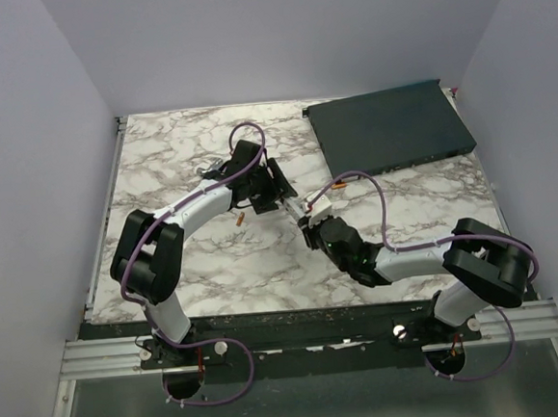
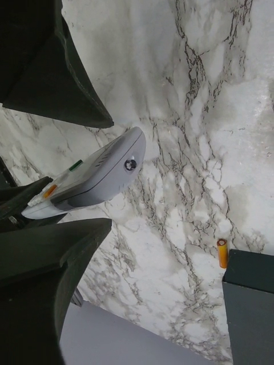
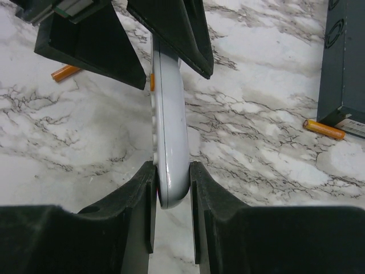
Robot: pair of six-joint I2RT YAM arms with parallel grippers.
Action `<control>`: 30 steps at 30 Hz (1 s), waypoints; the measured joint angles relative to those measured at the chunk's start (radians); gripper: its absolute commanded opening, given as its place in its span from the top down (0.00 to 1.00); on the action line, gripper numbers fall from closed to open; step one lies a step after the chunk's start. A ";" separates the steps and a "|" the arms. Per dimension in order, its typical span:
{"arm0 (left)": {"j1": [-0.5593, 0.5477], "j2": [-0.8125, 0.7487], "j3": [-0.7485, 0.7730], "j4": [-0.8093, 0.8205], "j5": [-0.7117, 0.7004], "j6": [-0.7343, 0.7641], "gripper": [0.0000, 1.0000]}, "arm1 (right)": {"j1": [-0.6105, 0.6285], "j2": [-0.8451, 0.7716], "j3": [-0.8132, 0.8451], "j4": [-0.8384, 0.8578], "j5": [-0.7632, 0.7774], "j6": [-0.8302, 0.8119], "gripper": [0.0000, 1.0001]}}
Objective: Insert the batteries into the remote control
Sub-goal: Adjust the remote control.
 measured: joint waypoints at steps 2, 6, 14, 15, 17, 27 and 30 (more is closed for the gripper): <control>0.000 0.000 0.000 0.005 0.000 0.000 0.46 | 0.006 0.000 0.008 0.000 0.009 -0.006 0.99; 0.000 0.000 0.000 0.014 0.005 -0.001 0.52 | 0.023 0.001 0.029 0.000 0.030 -0.014 0.99; -0.003 0.000 -0.003 0.037 0.023 -0.015 0.87 | 0.060 0.029 0.050 -0.006 0.086 -0.050 0.99; -0.003 0.000 -0.008 0.040 0.024 -0.015 0.95 | 0.065 0.033 0.053 -0.006 0.096 -0.056 0.99; -0.002 -0.001 -0.013 0.047 0.028 -0.014 1.00 | 0.074 0.042 0.058 -0.006 0.116 -0.067 0.99; -0.002 -0.020 -0.055 0.098 0.051 -0.018 1.00 | 0.106 0.051 0.062 -0.006 0.165 -0.100 0.89; 0.000 -0.038 -0.082 0.128 0.055 -0.023 1.00 | 0.113 0.050 0.062 -0.006 0.166 -0.100 0.72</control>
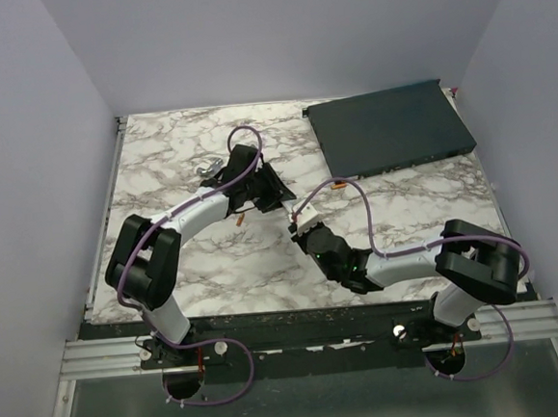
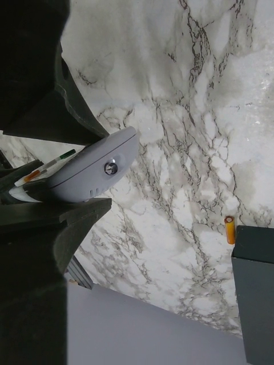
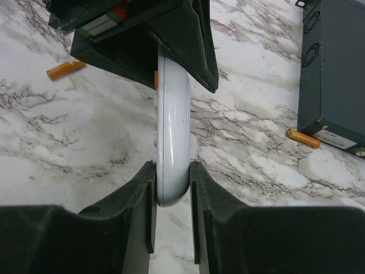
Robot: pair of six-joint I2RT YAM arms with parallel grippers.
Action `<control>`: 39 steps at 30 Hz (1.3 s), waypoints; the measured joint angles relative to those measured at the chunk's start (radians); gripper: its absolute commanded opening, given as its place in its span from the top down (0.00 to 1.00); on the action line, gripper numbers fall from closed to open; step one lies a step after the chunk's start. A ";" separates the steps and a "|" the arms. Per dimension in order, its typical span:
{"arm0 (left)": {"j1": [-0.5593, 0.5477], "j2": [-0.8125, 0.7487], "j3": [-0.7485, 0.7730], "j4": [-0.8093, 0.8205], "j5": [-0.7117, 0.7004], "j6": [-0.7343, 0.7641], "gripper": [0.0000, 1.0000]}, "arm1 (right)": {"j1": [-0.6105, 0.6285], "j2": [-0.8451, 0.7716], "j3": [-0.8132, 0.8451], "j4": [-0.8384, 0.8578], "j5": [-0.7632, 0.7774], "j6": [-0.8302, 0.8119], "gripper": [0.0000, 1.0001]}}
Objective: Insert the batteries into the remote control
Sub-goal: Adjust the remote control.
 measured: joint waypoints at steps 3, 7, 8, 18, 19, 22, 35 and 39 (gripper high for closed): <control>0.003 -0.010 -0.019 0.026 0.008 -0.007 1.00 | 0.003 -0.003 0.000 0.000 0.000 0.001 0.58; 0.000 -0.013 -0.027 0.063 0.039 -0.007 1.00 | 0.010 -0.021 0.005 0.005 -0.029 0.017 0.45; -0.001 -0.013 -0.027 0.072 0.047 -0.007 1.00 | 0.011 -0.030 0.007 0.008 -0.038 0.025 0.43; -0.003 -0.015 -0.044 0.129 0.085 -0.008 1.00 | 0.016 -0.166 0.011 0.014 -0.120 0.106 0.34; -0.003 -0.018 -0.050 0.139 0.089 -0.009 1.00 | 0.016 -0.181 0.011 0.013 -0.120 0.112 0.33; -0.003 -0.026 -0.062 0.157 0.102 -0.011 1.00 | 0.017 -0.232 0.011 0.008 -0.117 0.133 0.26; -0.002 -0.287 -0.239 0.397 0.181 -0.006 1.00 | -0.012 -0.480 0.101 -0.304 -0.123 0.335 0.15; -0.002 -0.367 -0.258 0.433 0.191 -0.010 1.00 | -0.048 -0.486 0.132 -0.415 -0.188 0.401 0.12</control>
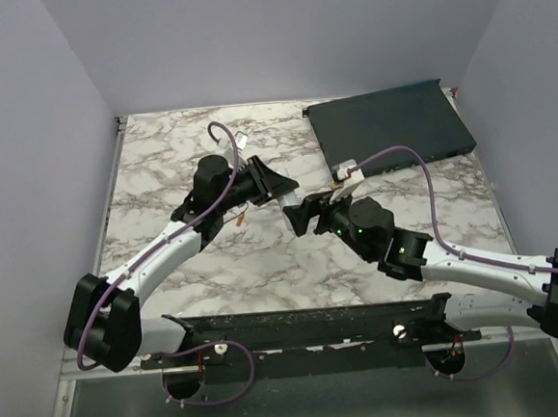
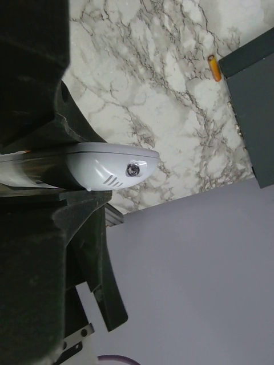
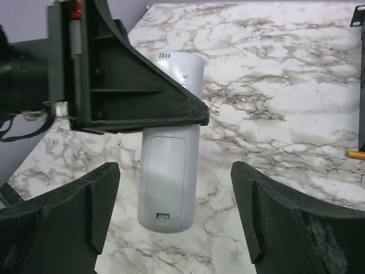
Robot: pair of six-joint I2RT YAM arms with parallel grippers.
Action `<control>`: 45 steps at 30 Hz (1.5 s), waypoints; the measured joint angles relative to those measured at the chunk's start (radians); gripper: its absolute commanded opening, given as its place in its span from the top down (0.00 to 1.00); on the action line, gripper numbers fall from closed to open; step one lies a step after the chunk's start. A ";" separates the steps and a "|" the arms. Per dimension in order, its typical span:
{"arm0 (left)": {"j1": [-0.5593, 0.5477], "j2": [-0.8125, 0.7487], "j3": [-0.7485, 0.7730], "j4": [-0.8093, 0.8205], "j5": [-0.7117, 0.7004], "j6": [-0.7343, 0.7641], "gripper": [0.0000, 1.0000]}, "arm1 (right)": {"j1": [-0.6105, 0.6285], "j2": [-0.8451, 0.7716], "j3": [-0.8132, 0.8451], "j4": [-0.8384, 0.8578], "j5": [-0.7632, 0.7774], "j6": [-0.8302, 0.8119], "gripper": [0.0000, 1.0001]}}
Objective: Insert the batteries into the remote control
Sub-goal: Adjust the remote control.
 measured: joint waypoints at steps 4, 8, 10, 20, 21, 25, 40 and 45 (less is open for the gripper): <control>0.004 -0.067 -0.006 -0.028 -0.008 0.005 1.00 | -0.014 0.064 0.086 -0.083 -0.040 0.041 0.12; 0.004 -0.111 -0.006 -0.074 -0.033 0.016 1.00 | -0.014 0.113 0.132 -0.113 -0.077 0.066 0.14; 0.004 -0.127 -0.006 -0.093 -0.048 0.023 1.00 | -0.014 0.131 0.147 -0.125 -0.097 0.073 0.18; 0.005 -0.142 -0.005 -0.136 -0.080 0.027 1.00 | -0.014 0.180 0.180 -0.173 -0.140 0.087 0.29; 0.005 -0.144 -0.005 -0.136 -0.080 0.027 1.00 | -0.014 0.185 0.182 -0.177 -0.145 0.087 0.29; 0.005 -0.158 -0.005 -0.137 -0.080 0.027 1.00 | -0.014 0.214 0.201 -0.200 -0.156 0.085 0.40; 0.032 -0.212 -0.009 -0.143 -0.079 0.019 0.61 | -0.013 0.217 0.233 -0.207 -0.181 -0.002 0.86; 0.056 -0.234 -0.009 -0.151 -0.075 0.010 0.47 | -0.013 0.208 0.232 -0.237 -0.180 -0.028 0.89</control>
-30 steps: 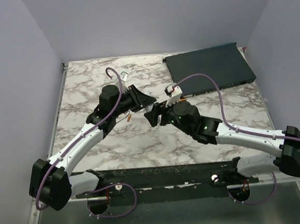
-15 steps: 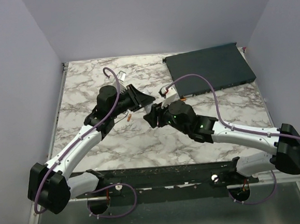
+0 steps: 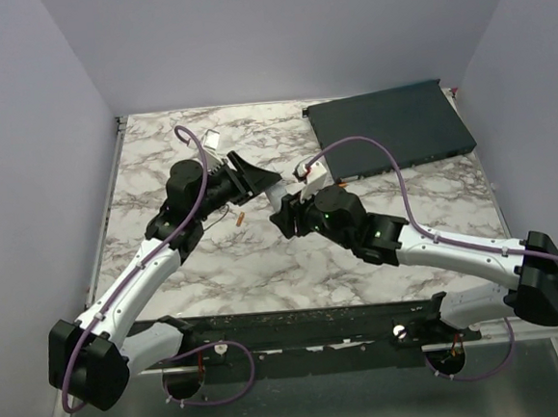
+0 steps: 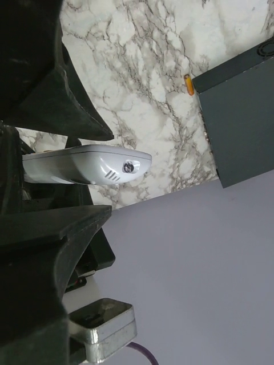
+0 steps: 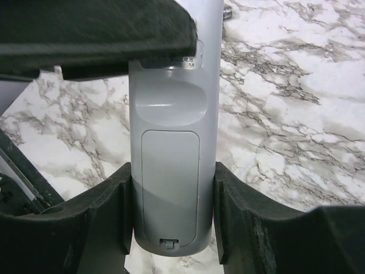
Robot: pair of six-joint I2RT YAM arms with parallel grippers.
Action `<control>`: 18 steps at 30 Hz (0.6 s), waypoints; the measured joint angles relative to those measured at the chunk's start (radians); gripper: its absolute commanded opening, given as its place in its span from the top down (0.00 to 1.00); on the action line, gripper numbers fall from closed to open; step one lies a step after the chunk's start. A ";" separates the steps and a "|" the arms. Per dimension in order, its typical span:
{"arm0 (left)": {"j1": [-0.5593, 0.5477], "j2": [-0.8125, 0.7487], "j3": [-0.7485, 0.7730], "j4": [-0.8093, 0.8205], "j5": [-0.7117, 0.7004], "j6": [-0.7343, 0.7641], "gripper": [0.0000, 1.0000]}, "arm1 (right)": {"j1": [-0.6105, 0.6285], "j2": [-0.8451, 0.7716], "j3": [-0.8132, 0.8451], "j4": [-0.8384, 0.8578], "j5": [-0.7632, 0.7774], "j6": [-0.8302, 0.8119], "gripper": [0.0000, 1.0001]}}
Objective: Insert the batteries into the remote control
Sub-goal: Adjust the remote control.
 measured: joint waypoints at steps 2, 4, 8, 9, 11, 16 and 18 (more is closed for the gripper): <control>0.008 -0.005 0.000 0.000 0.000 -0.003 0.46 | -0.001 -0.002 -0.005 -0.010 0.000 -0.001 0.91; 0.011 -0.007 0.000 -0.002 0.000 -0.003 0.46 | -0.001 -0.006 -0.011 -0.021 0.000 -0.002 0.92; 0.013 -0.008 0.000 -0.003 0.001 -0.004 0.43 | -0.001 -0.021 -0.020 -0.032 0.000 -0.003 0.92; 0.013 -0.008 0.000 -0.003 0.002 -0.005 0.43 | -0.001 -0.024 -0.020 -0.032 0.000 -0.006 0.92; 0.013 -0.008 0.000 -0.003 0.004 -0.006 0.43 | -0.001 -0.027 -0.020 -0.031 0.000 -0.011 0.92; 0.013 -0.006 0.000 -0.003 0.022 -0.006 0.43 | -0.001 -0.028 -0.020 -0.031 -0.007 -0.026 0.92; 0.013 -0.004 0.000 -0.003 0.028 -0.006 0.45 | -0.001 -0.030 -0.020 -0.031 -0.013 -0.033 0.92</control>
